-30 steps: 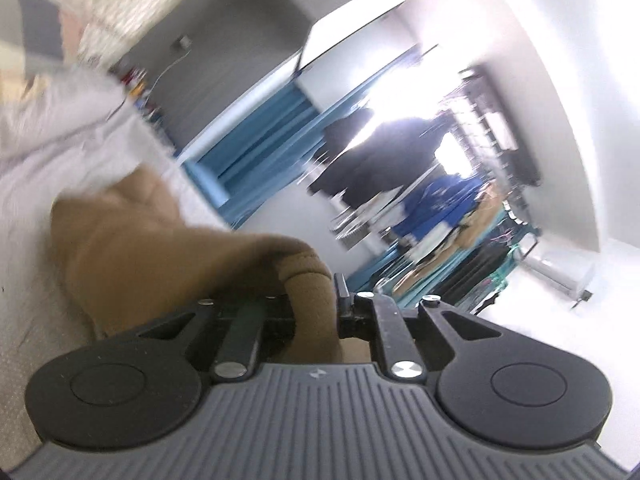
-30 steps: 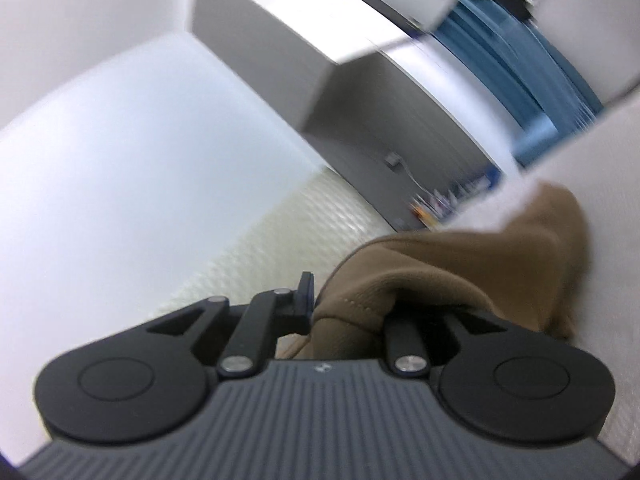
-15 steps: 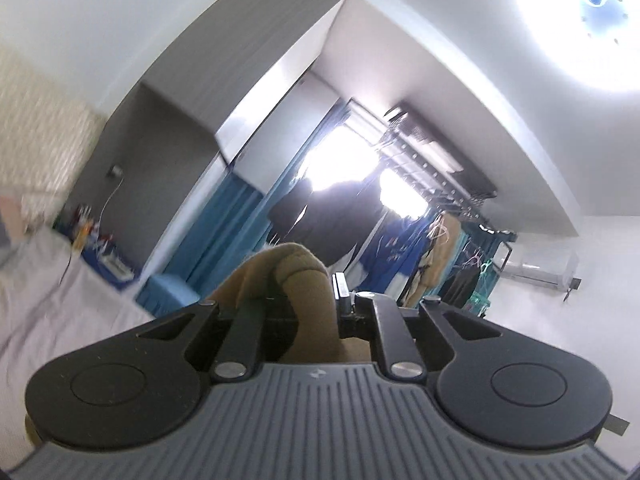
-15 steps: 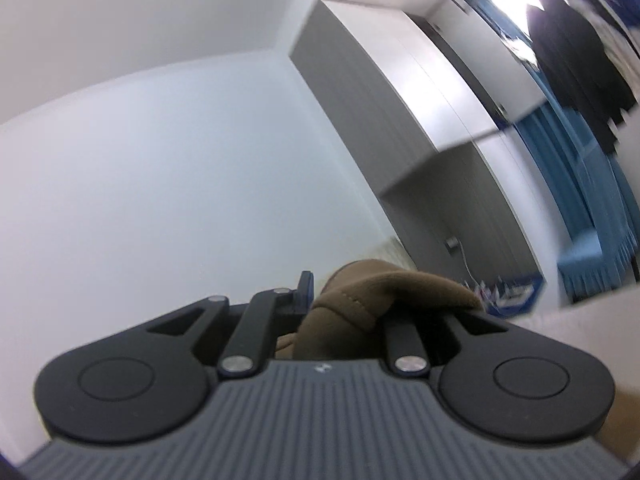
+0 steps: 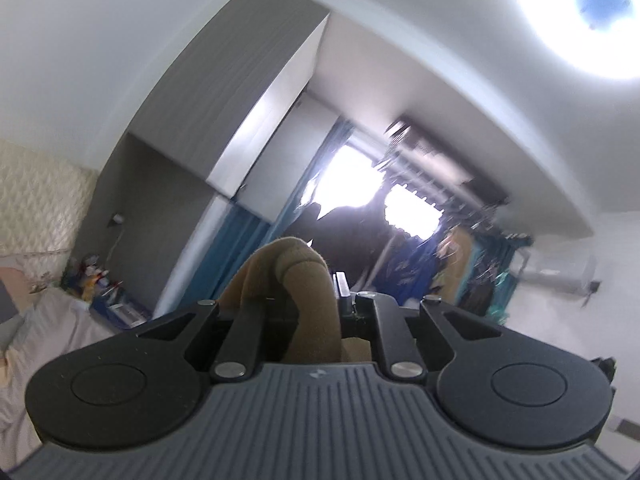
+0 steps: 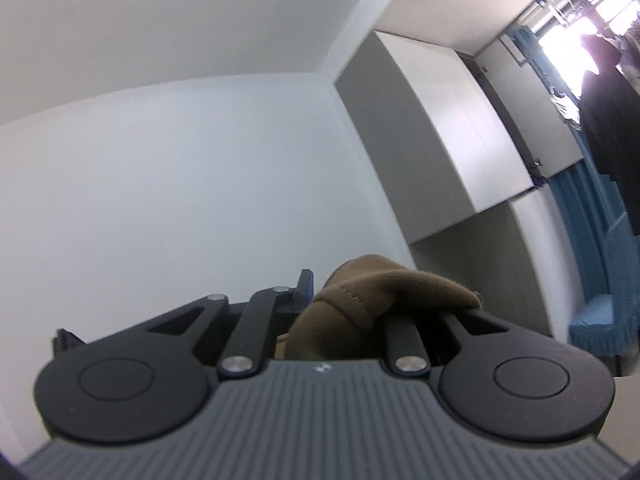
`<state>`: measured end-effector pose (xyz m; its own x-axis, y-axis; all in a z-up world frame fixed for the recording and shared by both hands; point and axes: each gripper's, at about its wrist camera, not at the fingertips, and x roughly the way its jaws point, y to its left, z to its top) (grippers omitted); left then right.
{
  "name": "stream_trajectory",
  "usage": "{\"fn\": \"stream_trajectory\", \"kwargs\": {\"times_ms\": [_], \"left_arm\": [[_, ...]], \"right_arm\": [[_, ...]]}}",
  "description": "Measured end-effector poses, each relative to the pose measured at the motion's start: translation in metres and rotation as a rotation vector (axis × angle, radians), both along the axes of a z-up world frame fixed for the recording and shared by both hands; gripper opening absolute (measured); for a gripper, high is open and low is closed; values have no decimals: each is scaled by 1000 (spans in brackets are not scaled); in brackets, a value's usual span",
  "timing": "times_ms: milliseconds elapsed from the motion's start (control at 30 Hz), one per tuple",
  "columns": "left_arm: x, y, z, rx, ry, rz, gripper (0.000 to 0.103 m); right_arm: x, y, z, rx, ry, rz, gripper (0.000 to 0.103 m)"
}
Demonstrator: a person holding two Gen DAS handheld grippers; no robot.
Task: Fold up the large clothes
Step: 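Lift the hoodie high with both grippers to hang it open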
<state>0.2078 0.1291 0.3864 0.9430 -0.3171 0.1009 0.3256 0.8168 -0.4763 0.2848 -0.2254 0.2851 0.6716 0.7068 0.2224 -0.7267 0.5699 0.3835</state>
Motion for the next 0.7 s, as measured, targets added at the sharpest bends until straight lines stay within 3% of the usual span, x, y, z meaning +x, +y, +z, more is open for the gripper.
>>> {"fn": "stream_trajectory", "kwargs": {"times_ms": [133,333,533,700], "left_arm": [[93,-3,-51,18,153,25,16],[268,8,-175,-22,334,11,16],[463,27,-342,-1,492,27,16],[590,46,-483,0,667,16,16]], "right_arm": [[69,7,-46,-41,144,-37,19],[210,19,-178,-79,301,-111,19],[388,43,-287,-151,469,-162,19],[510,58,-390,-190,631,-180,19]]}}
